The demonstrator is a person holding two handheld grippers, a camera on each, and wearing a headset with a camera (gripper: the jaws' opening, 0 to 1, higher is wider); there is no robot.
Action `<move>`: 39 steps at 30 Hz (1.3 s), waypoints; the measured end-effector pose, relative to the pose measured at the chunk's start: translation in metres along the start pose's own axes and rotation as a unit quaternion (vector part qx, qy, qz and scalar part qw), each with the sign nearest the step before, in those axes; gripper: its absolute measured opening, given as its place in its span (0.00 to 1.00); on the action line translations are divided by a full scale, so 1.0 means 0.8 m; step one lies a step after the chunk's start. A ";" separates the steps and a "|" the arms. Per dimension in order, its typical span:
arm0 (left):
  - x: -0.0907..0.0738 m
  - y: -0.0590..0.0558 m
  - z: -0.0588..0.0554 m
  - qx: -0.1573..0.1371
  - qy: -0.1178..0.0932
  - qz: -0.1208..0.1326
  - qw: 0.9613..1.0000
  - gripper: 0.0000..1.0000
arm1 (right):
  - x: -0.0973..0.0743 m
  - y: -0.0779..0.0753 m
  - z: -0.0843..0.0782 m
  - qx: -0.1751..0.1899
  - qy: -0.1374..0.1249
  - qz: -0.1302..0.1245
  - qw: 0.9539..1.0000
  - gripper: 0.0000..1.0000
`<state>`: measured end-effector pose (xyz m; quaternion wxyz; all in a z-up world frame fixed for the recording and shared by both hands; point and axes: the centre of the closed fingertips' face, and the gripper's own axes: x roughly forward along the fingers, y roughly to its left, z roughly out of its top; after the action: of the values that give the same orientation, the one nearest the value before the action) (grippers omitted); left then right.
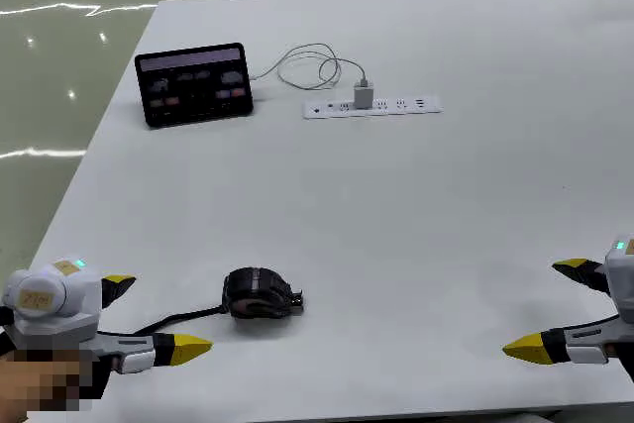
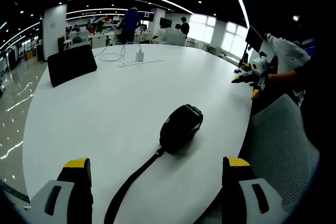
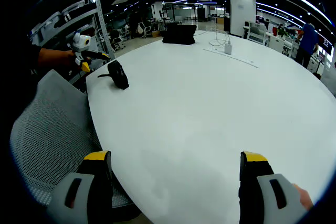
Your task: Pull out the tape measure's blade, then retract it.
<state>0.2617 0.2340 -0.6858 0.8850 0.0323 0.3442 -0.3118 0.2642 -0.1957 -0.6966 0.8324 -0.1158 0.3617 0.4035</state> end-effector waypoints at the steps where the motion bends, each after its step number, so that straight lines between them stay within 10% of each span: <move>1: 0.000 0.000 0.000 0.001 0.000 0.000 1.000 1.00 | 0.000 0.000 0.000 0.001 0.000 0.001 1.000 0.97; 34: 0.012 -0.012 0.016 0.041 -0.013 -0.030 0.999 1.00 | 0.013 0.012 0.024 -0.013 -0.006 0.017 1.000 1.00; 39: 0.020 -0.011 0.010 0.050 0.010 -0.030 0.998 1.00 | 0.023 0.018 0.032 -0.027 -0.008 0.025 0.999 1.00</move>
<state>0.2705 0.2163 -0.6883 0.8691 0.0693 0.3376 -0.3550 0.2741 -0.1629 -0.6898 0.8217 -0.1261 0.3467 0.4343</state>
